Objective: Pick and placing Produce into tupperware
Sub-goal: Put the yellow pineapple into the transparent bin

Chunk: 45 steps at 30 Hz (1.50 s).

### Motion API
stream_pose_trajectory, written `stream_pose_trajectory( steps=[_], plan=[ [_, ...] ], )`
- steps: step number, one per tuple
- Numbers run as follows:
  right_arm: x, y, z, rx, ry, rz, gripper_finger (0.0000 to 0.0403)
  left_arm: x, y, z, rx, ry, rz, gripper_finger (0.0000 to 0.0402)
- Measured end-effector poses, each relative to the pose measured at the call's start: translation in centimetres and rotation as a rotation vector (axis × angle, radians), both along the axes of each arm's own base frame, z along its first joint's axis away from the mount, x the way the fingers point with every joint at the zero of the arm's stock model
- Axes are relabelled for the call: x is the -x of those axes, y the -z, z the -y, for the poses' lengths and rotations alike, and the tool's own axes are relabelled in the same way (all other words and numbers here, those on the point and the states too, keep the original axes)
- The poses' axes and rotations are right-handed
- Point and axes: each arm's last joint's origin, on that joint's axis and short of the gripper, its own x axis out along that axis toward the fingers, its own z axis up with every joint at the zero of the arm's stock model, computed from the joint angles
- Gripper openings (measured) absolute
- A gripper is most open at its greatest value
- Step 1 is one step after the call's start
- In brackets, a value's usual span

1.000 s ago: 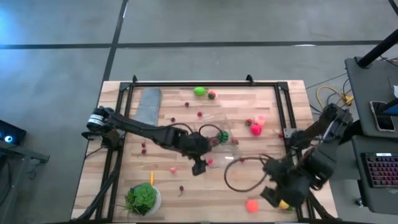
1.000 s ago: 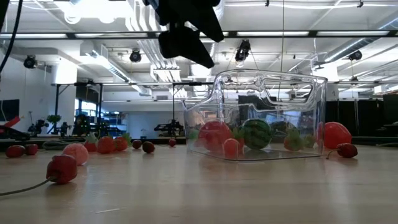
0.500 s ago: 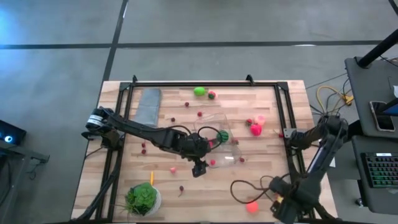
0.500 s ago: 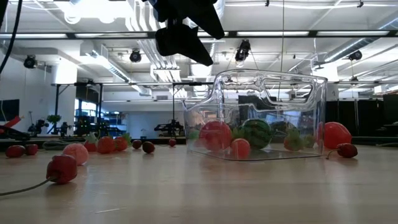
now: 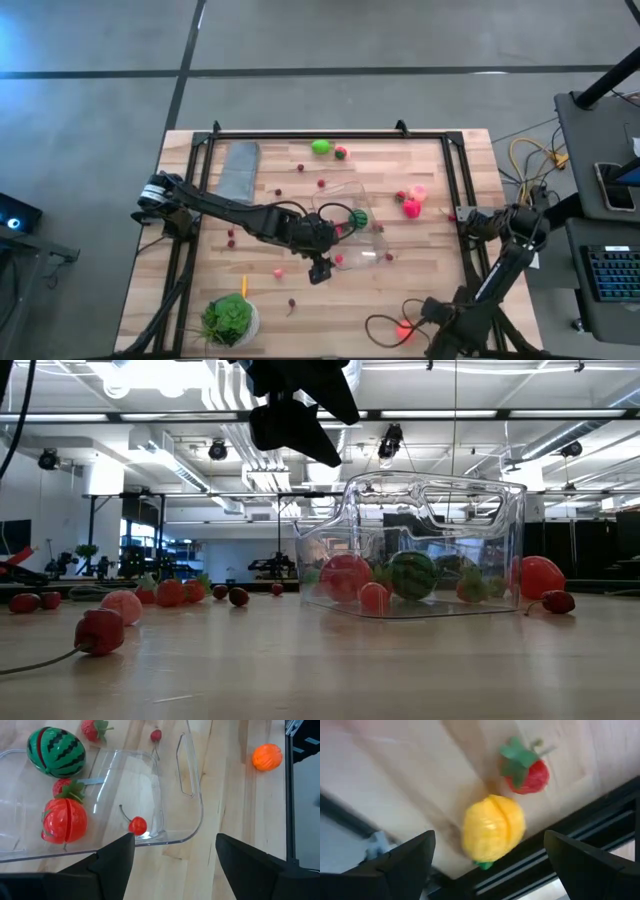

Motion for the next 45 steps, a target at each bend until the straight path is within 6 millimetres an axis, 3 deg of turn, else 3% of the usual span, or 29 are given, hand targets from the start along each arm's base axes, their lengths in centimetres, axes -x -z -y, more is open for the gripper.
stream_pose_trajectory(
  steps=[3, 9, 15, 45],
  plan=[
    [1.0, 0.6, 1.1, 0.001, 0.041, -0.012, 0.0366, 0.0, 0.0, 0.0, 0.000, 0.000, 0.000, 0.0264],
    [1.2, 1.7, 1.5, -0.183, 0.076, 0.096, 0.0366, 0.0, 0.0, 0.0, 0.001, 0.001, -0.004, 0.0264],
    [2.2, 2.9, 2.0, -0.150, 0.099, 0.067, 0.0366, 0.0, 0.0, 0.0, 0.001, 0.001, -0.005, 0.0264],
    [3.1, 1.7, 0.6, -0.285, 0.005, -0.099, 0.0366, 0.0, 0.0, -0.3, -0.001, -0.006, -0.005, 0.0264]
  ],
)
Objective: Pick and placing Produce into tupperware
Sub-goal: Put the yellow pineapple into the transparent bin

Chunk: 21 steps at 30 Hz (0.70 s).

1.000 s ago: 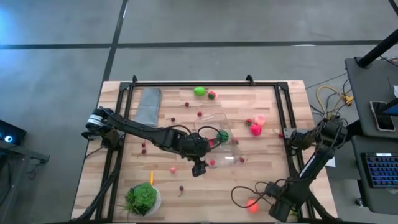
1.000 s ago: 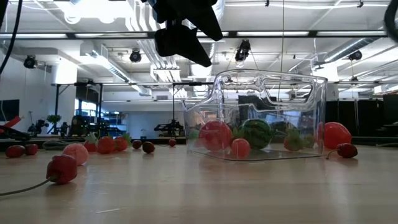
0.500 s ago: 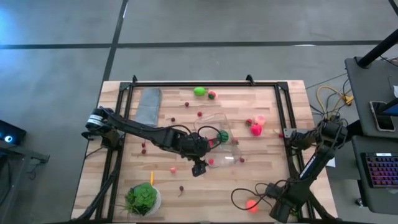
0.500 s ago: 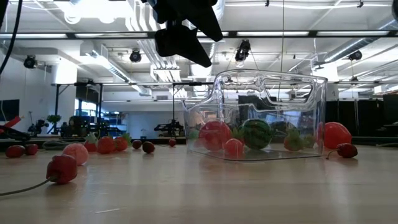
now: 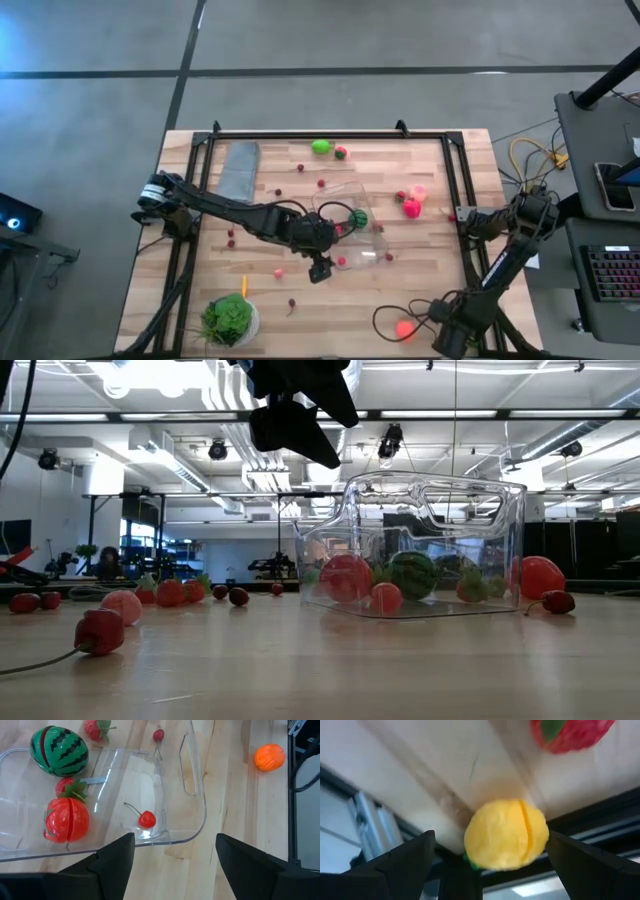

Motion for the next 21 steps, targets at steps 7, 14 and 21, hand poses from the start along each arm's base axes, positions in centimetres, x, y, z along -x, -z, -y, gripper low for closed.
stream_pose_trajectory(
  steps=[7, 14, 21],
  plan=[
    [-0.2, -0.9, -0.6, -0.052, -0.035, 0.006, 0.0366, 0.0, 0.0, 0.0, 0.000, 0.001, 0.000, 0.0264],
    [-0.1, 0.1, 0.1, 0.031, 0.049, 0.012, 0.0366, 0.0, 0.0, 0.0, 0.000, 0.001, 0.000, 0.0264],
    [-0.1, 0.3, 0.2, 0.030, 0.034, 0.028, 0.0366, 0.0, 0.0, 0.0, -0.001, 0.001, -0.005, 0.0264]
  ],
)
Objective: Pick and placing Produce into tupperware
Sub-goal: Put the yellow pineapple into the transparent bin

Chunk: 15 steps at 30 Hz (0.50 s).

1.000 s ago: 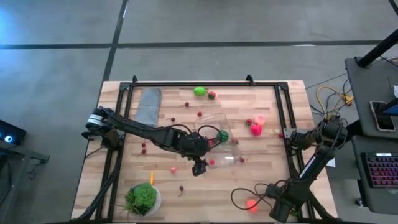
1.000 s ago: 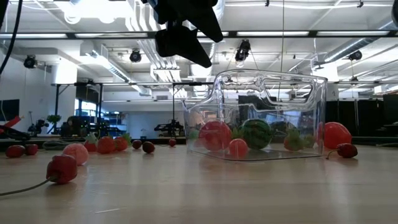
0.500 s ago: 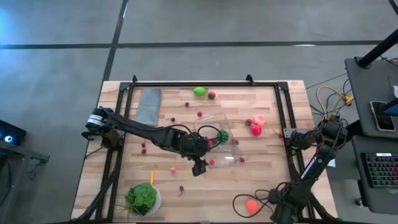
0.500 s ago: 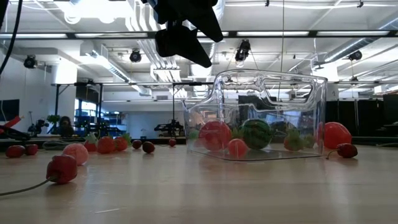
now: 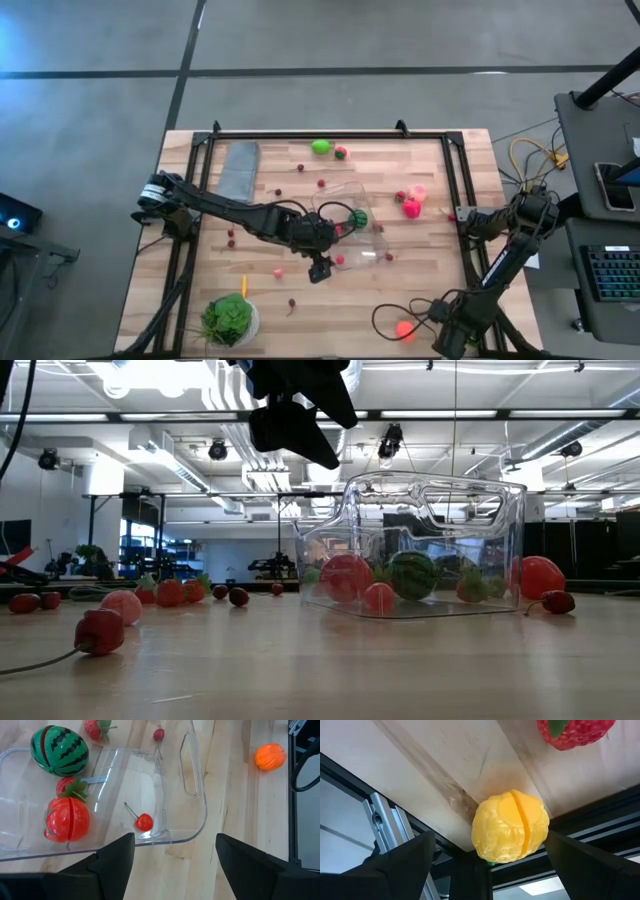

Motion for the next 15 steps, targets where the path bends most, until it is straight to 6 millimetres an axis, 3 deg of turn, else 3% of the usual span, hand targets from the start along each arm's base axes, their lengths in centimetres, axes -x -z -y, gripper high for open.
stream_pose_trajectory(
  steps=[10, 15],
  plan=[
    [-0.9, -0.3, -1.5, -0.143, 0.017, 0.065, 0.0366, 0.1, 0.1, 0.0, -0.002, 0.001, -0.010, 0.0264],
    [-0.8, -0.3, -1.3, -0.113, 0.049, 0.054, 0.0366, 0.1, 0.1, 0.0, -0.002, 0.001, -0.011, 0.0264]
  ],
)
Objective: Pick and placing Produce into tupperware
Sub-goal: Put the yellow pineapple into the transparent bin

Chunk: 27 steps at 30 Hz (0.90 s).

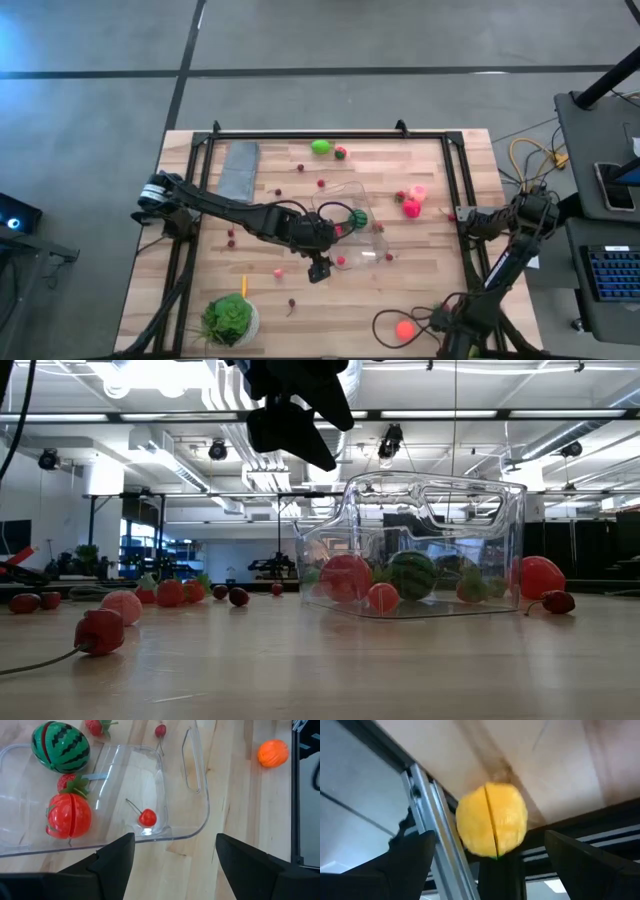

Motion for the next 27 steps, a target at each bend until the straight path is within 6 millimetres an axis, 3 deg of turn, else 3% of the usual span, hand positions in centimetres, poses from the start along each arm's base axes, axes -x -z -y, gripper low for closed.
stream_pose_trajectory(
  steps=[13, 20, 27],
  plan=[
    [0.5, 3.0, 0.1, 0.100, 0.038, -0.099, 0.0366, 0.0, 0.0, 0.0, 0.006, 0.004, -0.001, 0.0264],
    [0.6, 3.0, -0.3, 0.084, 0.027, -0.152, 0.0365, 0.0, 0.0, 0.1, 0.012, 0.009, -0.003, 0.0264],
    [0.5, 2.7, -0.6, 0.076, 0.045, -0.158, 0.0308, 0.0, 0.0, 0.1, 0.011, 0.009, -0.004, 0.0264]
  ],
)
